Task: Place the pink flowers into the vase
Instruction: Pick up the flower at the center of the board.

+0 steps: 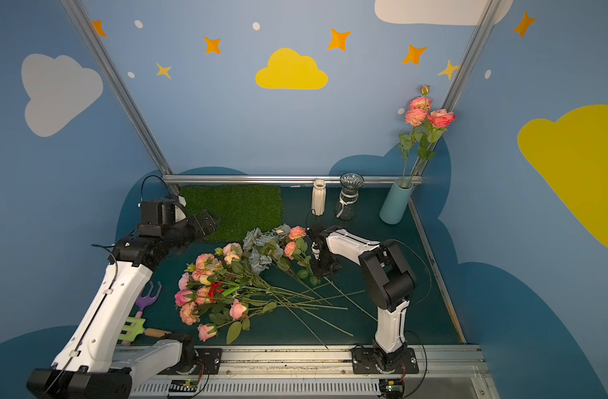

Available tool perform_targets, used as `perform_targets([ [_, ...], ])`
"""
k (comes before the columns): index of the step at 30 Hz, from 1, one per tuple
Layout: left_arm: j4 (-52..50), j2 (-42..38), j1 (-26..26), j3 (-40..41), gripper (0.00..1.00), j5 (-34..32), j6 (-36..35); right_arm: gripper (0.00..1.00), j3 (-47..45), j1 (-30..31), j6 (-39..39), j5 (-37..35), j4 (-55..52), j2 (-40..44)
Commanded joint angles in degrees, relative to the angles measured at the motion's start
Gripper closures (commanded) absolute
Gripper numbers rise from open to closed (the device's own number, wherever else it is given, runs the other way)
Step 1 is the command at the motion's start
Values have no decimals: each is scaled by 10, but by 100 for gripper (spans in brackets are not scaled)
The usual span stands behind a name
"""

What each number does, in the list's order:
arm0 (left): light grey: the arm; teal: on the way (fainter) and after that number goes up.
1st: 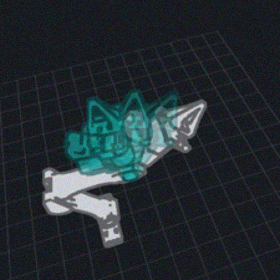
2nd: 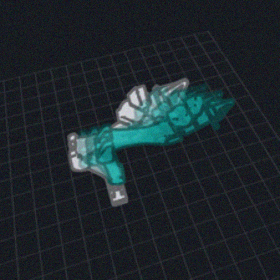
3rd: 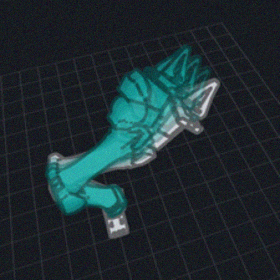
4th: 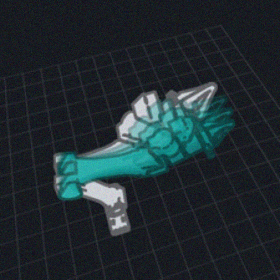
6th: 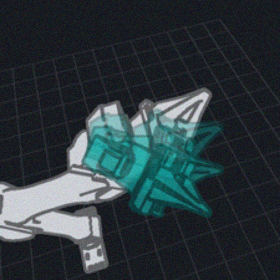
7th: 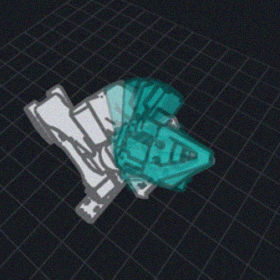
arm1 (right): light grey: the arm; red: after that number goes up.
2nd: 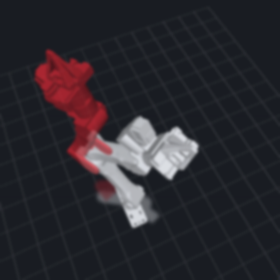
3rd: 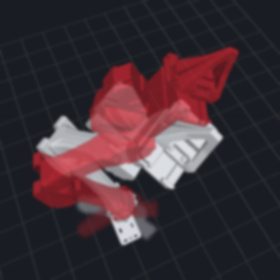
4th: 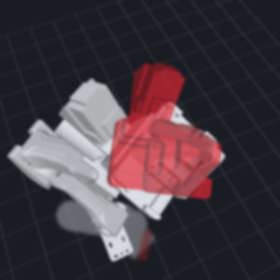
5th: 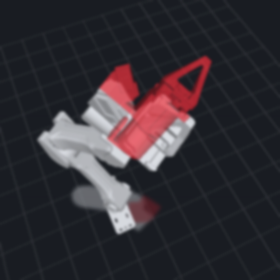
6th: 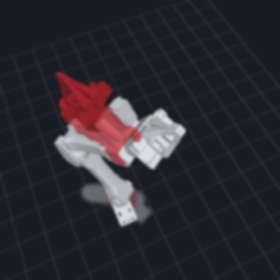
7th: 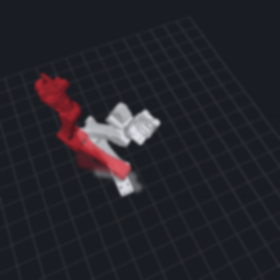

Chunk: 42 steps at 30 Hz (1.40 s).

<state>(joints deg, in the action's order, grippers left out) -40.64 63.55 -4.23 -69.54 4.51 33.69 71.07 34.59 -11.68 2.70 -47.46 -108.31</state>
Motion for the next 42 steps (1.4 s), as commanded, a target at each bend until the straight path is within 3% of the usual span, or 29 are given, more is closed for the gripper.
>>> perform_targets([
  [1, 2, -1, 1, 6, 0, 4, -5, 71, 3, -4, 2, 2, 3, -15],
  [6, 0, -5, 2, 6, 0, -3, -8, 77, 5, -7, 4, -4, 3, -20],
  [11, -1, -5, 2, 6, 0, -5, -9, 92, 9, -8, 7, -10, 1, -15],
  [19, 0, -8, 2, 6, 0, -7, -9, 98, 36, -3, 12, -44, -21, 6],
  [42, 8, -26, 2, 13, 0, -9, -6, 100, 104, 94, 64, -211, -17, 67],
])
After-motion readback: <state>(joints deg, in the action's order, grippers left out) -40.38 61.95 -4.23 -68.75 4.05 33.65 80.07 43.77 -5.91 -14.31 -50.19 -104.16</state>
